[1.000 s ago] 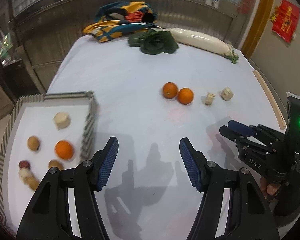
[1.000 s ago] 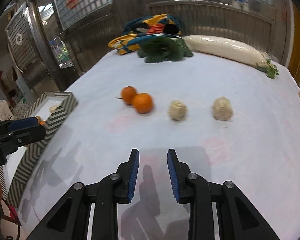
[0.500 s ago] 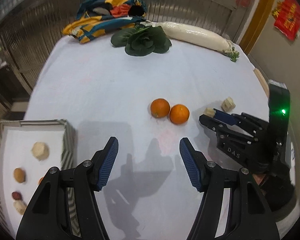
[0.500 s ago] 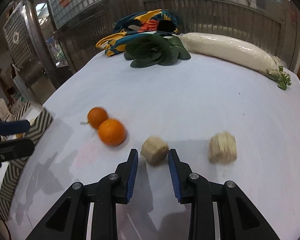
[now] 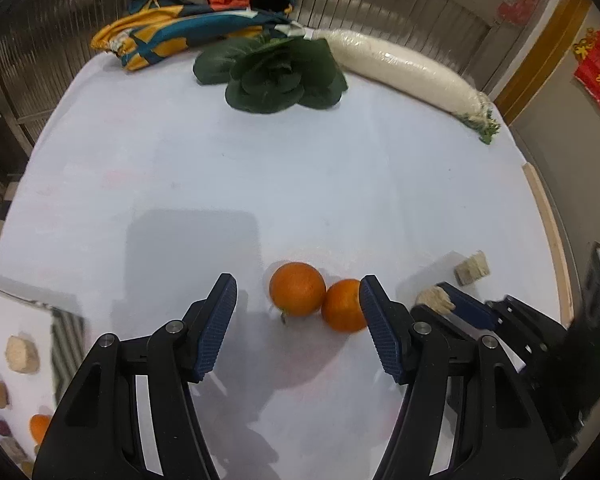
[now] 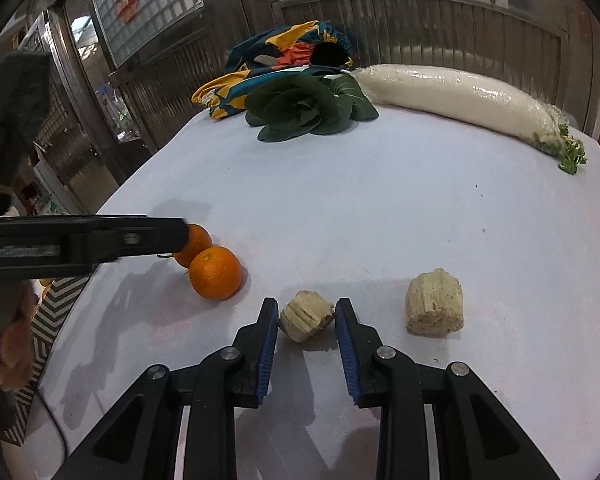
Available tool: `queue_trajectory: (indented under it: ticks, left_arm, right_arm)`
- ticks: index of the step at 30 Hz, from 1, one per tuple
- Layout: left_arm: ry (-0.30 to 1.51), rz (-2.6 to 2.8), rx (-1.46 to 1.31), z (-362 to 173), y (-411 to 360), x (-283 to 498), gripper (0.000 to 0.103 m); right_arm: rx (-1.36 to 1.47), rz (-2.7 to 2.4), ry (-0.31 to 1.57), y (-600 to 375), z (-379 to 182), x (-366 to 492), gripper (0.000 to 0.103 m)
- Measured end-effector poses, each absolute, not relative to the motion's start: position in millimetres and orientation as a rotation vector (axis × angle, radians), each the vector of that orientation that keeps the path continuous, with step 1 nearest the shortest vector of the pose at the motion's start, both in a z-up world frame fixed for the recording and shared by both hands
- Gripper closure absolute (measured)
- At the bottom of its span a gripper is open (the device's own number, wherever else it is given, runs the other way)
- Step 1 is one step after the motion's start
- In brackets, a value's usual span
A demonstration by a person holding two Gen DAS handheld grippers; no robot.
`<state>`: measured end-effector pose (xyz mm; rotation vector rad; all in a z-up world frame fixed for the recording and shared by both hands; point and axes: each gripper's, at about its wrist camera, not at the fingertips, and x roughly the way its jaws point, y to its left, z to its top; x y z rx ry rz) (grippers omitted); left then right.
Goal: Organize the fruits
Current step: 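Grasp an orange with the left tool while the right tool grasps a pale cube, then carry the orange and pale cube over the tray with both tools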
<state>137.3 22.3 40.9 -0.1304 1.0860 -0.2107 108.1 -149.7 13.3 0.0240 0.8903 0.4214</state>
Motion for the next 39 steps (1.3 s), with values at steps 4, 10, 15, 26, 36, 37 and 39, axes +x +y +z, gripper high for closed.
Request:
queue_trajectory:
  ticks: [4, 10, 15, 26, 36, 37, 39]
  left_arm:
    - [1.110, -0.226, -0.188, 31.2, 26.2, 144.8, 0.050]
    - [1.119, -0.245, -0.233, 31.5, 37.8, 147.3, 0.074]
    - [1.108, -0.236, -0.244, 35.2, 48.3, 136.9, 0.074]
    - [1.008, -0.168, -0.092, 65.1, 63.8, 64.4, 0.074]
    - [0.933, -0.136, -0.089, 76.4, 84.0, 12.3, 0.074]
    - [0.931, -0.134, -0.088, 77.3, 84.9, 9.9, 0.074]
    - [0.918, -0.126, -0.083, 79.8, 87.0, 1.9, 0.074]
  right_arm:
    - [0.031, 0.419, 0.890, -153.5, 13.7, 108.7, 0.075]
    - [0.041, 0.411, 0.885, -157.4, 14.5, 107.5, 0.075]
    - [0.046, 0.415, 0.868, -158.6, 19.5, 103.5, 0.075]
    - [0.012, 0.448, 0.834, -133.3, 36.3, 63.4, 0.075]
    - [-0.004, 0.508, 0.784, -100.5, 44.9, 3.7, 0.075]
    - [-0.003, 0.513, 0.783, -98.2, 45.2, 0.6, 0.075]
    - [0.001, 0.522, 0.780, -92.9, 45.6, -6.4, 0.075]
